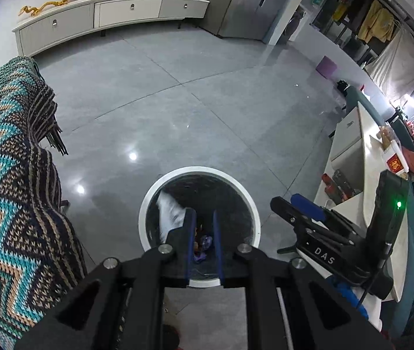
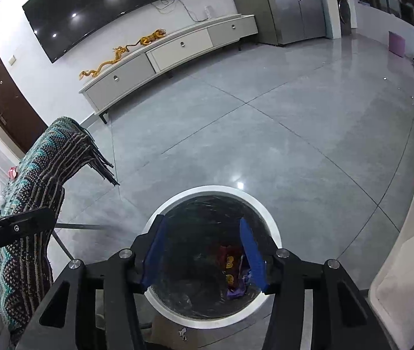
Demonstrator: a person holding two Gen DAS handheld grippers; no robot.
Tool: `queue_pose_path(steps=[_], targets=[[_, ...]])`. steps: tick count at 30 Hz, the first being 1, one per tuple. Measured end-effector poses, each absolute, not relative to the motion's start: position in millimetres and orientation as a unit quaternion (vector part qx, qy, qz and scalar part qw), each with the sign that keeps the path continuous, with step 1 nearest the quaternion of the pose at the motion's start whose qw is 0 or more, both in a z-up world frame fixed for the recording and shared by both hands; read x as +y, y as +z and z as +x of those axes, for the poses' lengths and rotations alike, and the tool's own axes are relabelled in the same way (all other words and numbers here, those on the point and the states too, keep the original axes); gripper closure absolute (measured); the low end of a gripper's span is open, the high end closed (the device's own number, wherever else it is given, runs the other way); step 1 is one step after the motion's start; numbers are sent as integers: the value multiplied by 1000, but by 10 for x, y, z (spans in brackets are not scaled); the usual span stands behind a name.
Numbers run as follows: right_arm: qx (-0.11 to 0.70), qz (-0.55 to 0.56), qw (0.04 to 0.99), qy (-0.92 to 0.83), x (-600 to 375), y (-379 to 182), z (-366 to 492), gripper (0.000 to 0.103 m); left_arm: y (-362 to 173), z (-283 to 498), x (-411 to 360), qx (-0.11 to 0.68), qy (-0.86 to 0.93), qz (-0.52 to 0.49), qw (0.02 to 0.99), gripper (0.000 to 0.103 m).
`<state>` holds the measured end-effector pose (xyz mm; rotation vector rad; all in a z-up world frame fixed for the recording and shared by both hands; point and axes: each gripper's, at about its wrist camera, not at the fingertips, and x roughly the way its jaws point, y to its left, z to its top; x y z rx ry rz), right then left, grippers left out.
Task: Collect trash
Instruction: 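Move both open tools back over the trash on the rug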
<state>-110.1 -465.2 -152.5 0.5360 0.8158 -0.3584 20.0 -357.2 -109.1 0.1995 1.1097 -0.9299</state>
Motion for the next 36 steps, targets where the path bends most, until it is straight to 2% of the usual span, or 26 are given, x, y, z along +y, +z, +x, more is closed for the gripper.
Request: queue_pose_path(steps=[11,16,23,27,30,36], targets=[[380,263,866,-190,-4651,-1424,-1320,52,-908,159,-3448,503,-447,53,738,91],[373,259,871,-188,-4560,-1312,-1347,51,-641,95,-3170,458,-466,32,756,91],[361,236,886,-167,-4287,-1064,-1273,50,-278,-80,-2375,361,-508,-22,782,91],[354,216,898,-145,-4029,-898,-1167,47,-120,-226,-1950,321,-507,-4,800,91],[351,198,907,-124,-3807,-773,-1061,46,-60,-279,-1746,314,-474,27,822,91],[345,161,921,-79,-3272,-556,-861,42,-54,-250,-1239,322,-453,-7,831,91]])
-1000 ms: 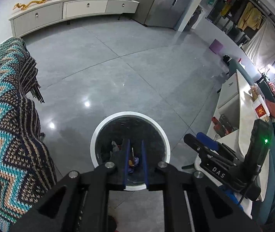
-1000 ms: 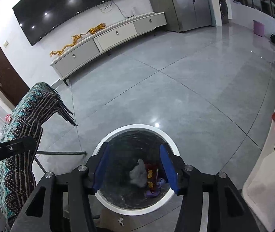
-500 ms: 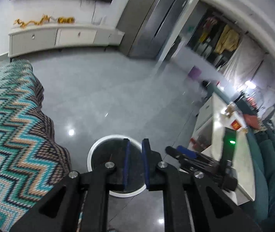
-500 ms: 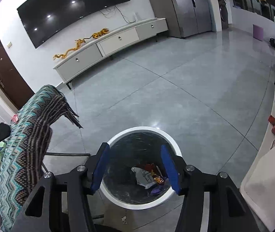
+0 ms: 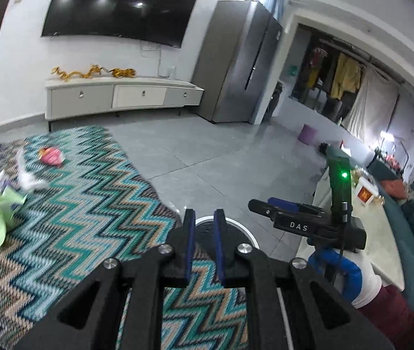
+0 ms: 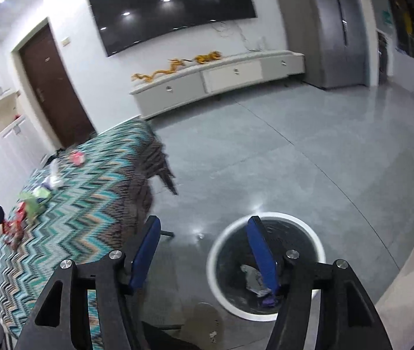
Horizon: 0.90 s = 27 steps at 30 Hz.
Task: Collect trash
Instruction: 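Move both open tools back over the trash on the rug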
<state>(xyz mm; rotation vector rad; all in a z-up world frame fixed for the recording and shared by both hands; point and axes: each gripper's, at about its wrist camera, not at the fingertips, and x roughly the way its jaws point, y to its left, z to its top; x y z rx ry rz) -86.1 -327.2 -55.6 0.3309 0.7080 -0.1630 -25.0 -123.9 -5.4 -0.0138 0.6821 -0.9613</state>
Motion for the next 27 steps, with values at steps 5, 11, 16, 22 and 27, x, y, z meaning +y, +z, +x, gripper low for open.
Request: queue_pose_path(steps=[5,11,16,22,27], targets=[[350,134,926,-47,-2883,-453,-676,40,-113,-179,-794,323,-428,-34,843,91],[354,102,929,-18,-2444,-354,-472,38,-183,-127,-228,333,-405,-83,848,49],[355,86,931,5,-2143,-320,-337,36,-174,-139,207,316,-400,-139,849,0],[364,68,928,32,-1846,-349,-178,35,-160,-129,572,301,-355,-138,874,0],[370,63,926,50,-1690,-380,-83,33,-282,46,1038,314,-276,-151,896,0]])
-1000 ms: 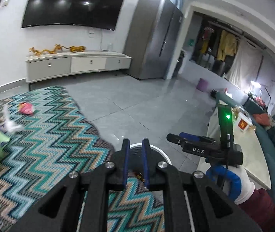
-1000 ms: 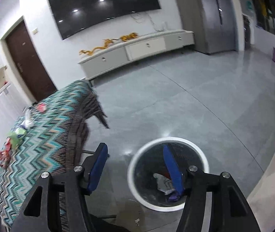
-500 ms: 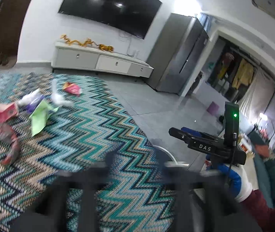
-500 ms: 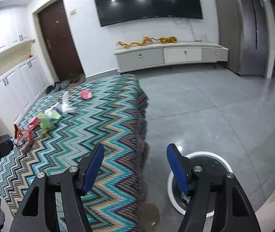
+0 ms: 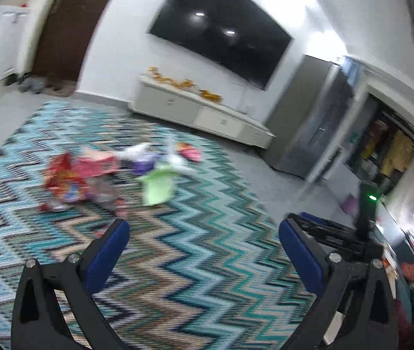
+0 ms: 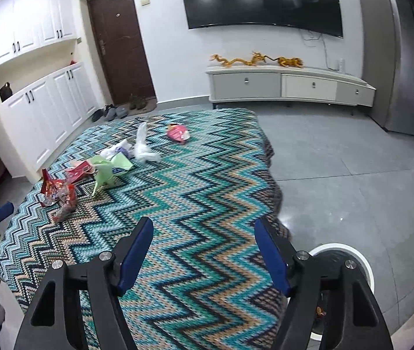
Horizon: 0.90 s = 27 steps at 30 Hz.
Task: Collect trash
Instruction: 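Move both open tools back over the trash on the rug, then grasp the red wrapper with the left tool while the right tool grasps the light green bag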
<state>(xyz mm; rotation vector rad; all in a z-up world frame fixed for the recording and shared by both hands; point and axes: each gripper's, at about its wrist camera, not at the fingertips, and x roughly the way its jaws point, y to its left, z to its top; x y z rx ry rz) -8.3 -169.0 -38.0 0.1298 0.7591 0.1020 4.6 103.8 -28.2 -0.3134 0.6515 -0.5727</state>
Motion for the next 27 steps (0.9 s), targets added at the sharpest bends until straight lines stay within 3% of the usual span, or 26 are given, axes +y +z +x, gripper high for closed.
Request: queue_pose_path(steps=[13,25,27], targets=[[402,59,905,122,-1196,-603,384,33,-625,572,1778,363,-157,-132,909,2],[425,67,881,200,-634,-754,989,33,-873,1340,1773,395,-141,-143,896,23],[425,72,878,210,-559,-762,1105,33,-916,1417,1746,400,-144,-143,894,35]])
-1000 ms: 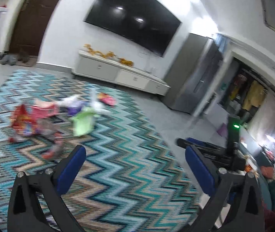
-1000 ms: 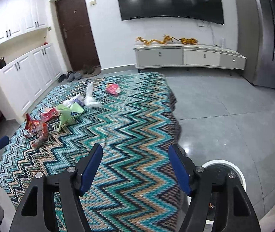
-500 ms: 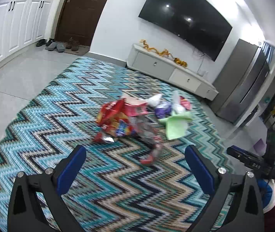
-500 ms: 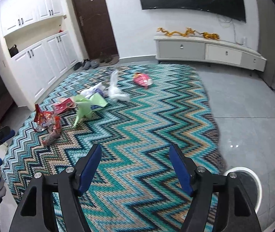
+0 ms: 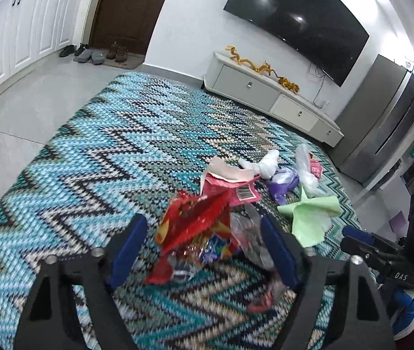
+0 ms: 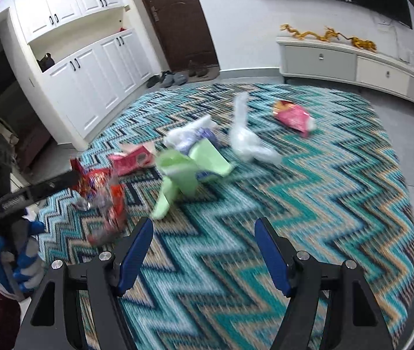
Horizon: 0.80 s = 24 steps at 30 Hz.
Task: Collect trash
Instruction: 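Grasp the red wrapper with the left tool while the right tool grasps the light green bag, then carry the red wrapper and green bag to the bin while both tools open to drop them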
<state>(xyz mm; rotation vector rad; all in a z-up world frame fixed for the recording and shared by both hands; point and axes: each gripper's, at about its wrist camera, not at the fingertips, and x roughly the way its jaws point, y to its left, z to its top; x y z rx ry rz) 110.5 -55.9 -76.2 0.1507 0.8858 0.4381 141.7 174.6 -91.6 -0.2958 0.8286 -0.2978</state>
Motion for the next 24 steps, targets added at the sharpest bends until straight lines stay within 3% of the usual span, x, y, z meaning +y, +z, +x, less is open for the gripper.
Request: queue_pose_path(steps=[3,6,8,10,12,24], targets=[[432,87,869,224,-444,-821,1289,33,-965,1520,1693,409,-148,-139,889,54],[440,106,862,229,-397,-890,1412,36,-1010,1570,1672,416,-158,-140,885,63],[446,116,858,226,-394,-945,1476,49,-1022,1572,1657,416,-156,-134,886,70],[449,128,855,226,-399,-985,1510,73,-1032,1562,1654,417,-154,-133,886,75],[447,134,855,227,-430,-994,1507,84,-1028,1542,1660,417,-151,-135,886,79],[378,127,886,235,-840,-564,907,87,-649,1153,1662,378,-123,-122,910,82]])
